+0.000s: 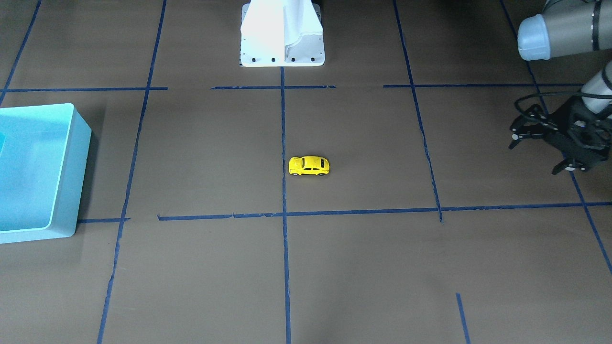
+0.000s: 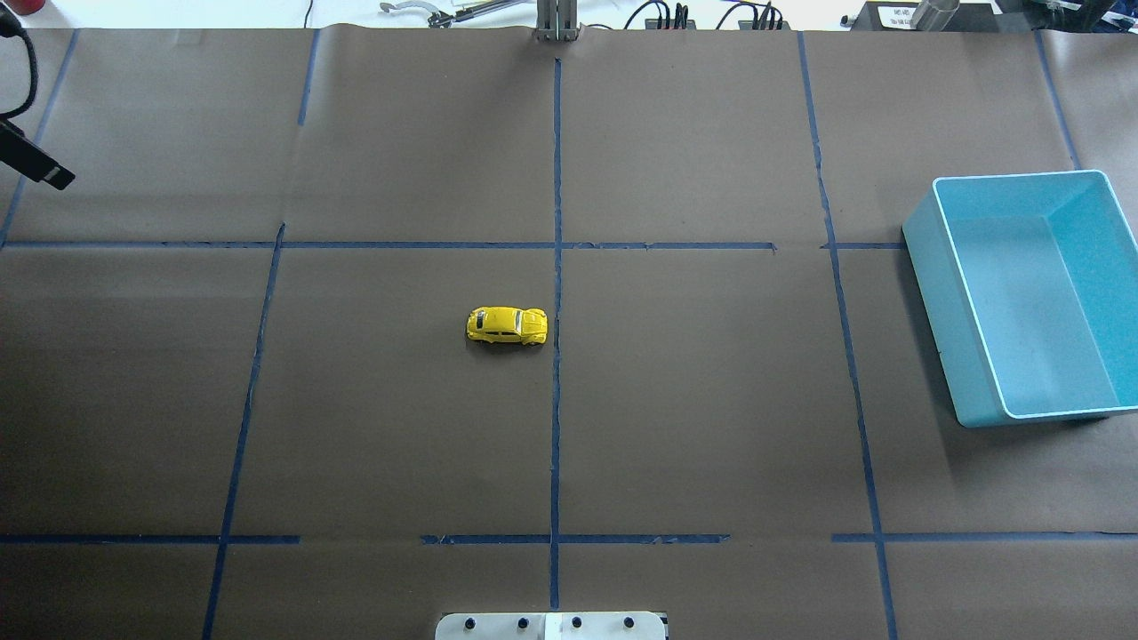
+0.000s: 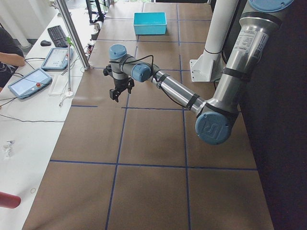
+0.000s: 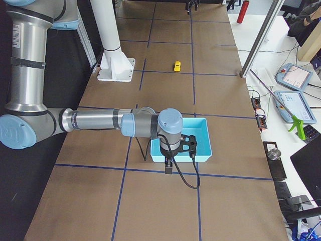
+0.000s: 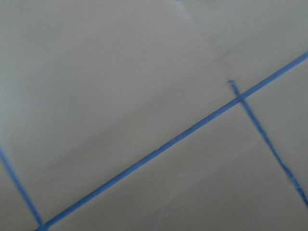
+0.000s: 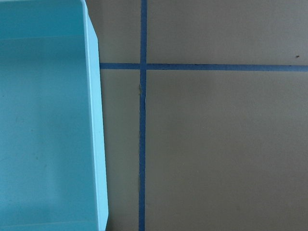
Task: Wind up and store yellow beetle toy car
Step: 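Move the left gripper over the yellow beetle toy car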
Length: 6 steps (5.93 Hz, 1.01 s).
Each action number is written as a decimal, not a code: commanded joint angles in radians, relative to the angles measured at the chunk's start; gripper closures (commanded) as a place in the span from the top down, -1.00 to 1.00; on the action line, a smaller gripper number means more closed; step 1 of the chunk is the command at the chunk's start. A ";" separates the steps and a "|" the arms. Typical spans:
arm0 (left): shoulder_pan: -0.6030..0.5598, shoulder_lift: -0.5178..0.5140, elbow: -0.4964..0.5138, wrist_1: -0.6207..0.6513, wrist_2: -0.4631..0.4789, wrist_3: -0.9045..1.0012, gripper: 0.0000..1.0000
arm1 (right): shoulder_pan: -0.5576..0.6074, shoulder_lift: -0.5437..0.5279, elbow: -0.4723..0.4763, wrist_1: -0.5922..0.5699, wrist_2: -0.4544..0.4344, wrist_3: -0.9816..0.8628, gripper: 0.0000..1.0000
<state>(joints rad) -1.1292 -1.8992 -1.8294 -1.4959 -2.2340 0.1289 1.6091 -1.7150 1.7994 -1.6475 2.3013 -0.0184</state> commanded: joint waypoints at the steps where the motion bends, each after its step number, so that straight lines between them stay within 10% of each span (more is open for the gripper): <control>1: 0.151 -0.076 -0.025 0.000 0.051 -0.002 1.00 | 0.000 0.000 0.000 0.000 0.000 0.000 1.00; 6: 0.475 -0.389 0.060 0.161 0.174 0.012 1.00 | 0.000 0.000 -0.002 0.000 0.000 0.000 1.00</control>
<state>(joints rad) -0.7195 -2.2322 -1.8093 -1.3529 -2.0631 0.1354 1.6091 -1.7149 1.7990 -1.6475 2.3010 -0.0184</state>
